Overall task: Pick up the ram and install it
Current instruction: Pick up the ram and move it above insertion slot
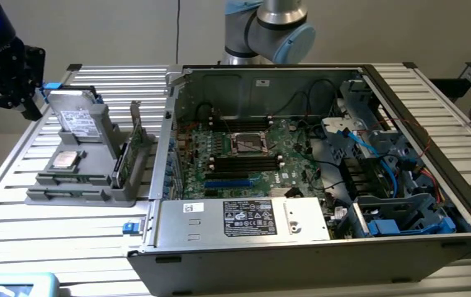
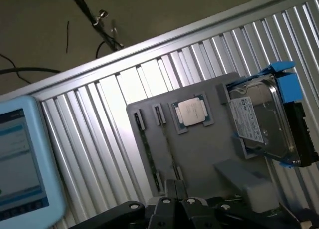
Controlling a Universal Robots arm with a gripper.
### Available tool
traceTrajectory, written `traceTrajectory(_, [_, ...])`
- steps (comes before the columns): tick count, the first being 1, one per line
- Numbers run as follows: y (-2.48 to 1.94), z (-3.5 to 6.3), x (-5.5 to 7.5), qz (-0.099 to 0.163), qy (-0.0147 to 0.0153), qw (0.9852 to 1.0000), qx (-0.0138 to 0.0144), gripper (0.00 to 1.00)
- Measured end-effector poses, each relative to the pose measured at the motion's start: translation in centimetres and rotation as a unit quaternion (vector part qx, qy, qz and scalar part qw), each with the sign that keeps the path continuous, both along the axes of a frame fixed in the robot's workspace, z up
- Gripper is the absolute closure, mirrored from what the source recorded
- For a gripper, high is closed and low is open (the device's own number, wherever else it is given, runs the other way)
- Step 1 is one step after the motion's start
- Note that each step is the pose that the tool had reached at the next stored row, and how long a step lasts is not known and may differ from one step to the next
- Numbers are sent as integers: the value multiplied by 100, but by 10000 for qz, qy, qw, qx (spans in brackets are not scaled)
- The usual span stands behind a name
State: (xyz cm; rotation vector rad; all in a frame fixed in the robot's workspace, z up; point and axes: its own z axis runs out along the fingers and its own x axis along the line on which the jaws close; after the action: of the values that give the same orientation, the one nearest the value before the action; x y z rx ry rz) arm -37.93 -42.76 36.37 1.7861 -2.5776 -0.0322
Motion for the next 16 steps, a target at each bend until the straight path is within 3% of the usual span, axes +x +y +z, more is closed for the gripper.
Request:
traceTrajectory(6, [0, 0, -2, 542, 0, 9985, -48, 89])
traceTrajectory(12, [0, 0, -4, 1084, 1, 9941, -103, 89])
traceTrajectory(16, [0, 0, -4, 1153, 1, 9933, -113, 89])
